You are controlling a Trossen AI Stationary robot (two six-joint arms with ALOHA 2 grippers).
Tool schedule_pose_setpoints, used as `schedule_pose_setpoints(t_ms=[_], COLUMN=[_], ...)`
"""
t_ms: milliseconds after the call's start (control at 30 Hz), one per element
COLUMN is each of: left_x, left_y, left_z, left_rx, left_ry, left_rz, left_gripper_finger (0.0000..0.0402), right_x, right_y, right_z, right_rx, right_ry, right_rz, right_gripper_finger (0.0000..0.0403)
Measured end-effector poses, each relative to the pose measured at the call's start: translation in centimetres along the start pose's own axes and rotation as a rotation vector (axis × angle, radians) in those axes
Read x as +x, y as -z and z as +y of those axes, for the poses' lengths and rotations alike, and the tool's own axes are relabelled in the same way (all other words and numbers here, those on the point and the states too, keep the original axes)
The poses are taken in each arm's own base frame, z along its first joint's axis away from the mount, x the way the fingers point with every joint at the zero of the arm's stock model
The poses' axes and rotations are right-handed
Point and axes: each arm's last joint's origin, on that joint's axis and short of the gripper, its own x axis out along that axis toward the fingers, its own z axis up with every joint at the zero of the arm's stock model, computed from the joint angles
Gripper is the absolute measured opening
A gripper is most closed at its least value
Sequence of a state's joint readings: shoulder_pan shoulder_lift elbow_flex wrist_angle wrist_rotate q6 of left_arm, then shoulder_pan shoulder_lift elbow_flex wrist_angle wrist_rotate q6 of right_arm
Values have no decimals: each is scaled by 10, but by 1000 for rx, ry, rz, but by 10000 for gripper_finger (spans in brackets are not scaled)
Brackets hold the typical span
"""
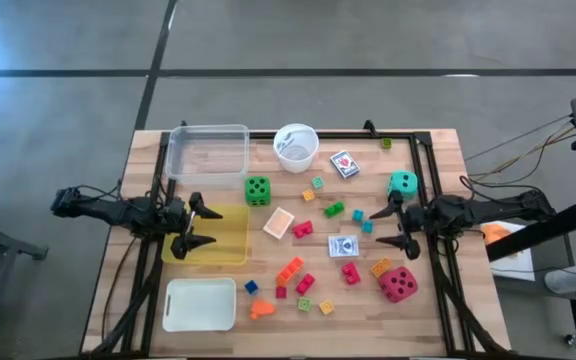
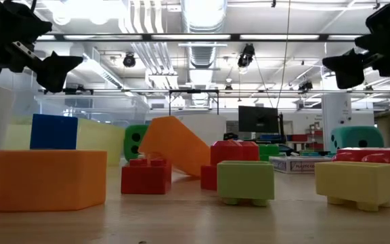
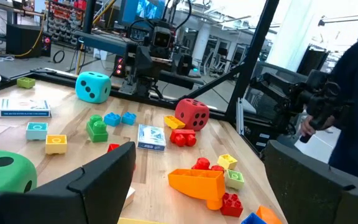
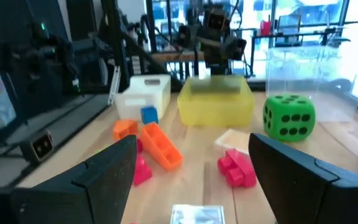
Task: Pick & Place Toys
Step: Put the blue die into the yellow bin
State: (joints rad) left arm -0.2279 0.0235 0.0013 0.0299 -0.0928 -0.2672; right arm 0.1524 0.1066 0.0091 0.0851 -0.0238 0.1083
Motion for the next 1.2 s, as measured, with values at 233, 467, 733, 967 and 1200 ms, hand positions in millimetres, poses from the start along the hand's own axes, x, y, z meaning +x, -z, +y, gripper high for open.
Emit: schedule_pose_setpoints(t_ms=[233, 467, 733, 967, 1200], left_x=[0, 0, -1, -7, -5], left_y=[0, 0, -13, -42, -85], left_z=[0, 0, 3, -3, -15], left_rx=[0, 0, -61, -157, -177], left_ry=[0, 0, -160, -154, -162], left_rz=[0, 0, -170, -119, -68], left_gripper_finger=[342, 342, 342, 342, 342], right_x=[-1, -12, -13, -7, -3], right_y=[-16, -69, -119, -139, -162], right_z=[-1, 4, 2, 4, 7], right_rx=[36, 102, 405, 570, 393], right_ry=[90, 99, 397, 508, 477], right_rz=[-159, -252, -18, 168, 178], right_gripper_finger=[302, 302, 302, 302, 302])
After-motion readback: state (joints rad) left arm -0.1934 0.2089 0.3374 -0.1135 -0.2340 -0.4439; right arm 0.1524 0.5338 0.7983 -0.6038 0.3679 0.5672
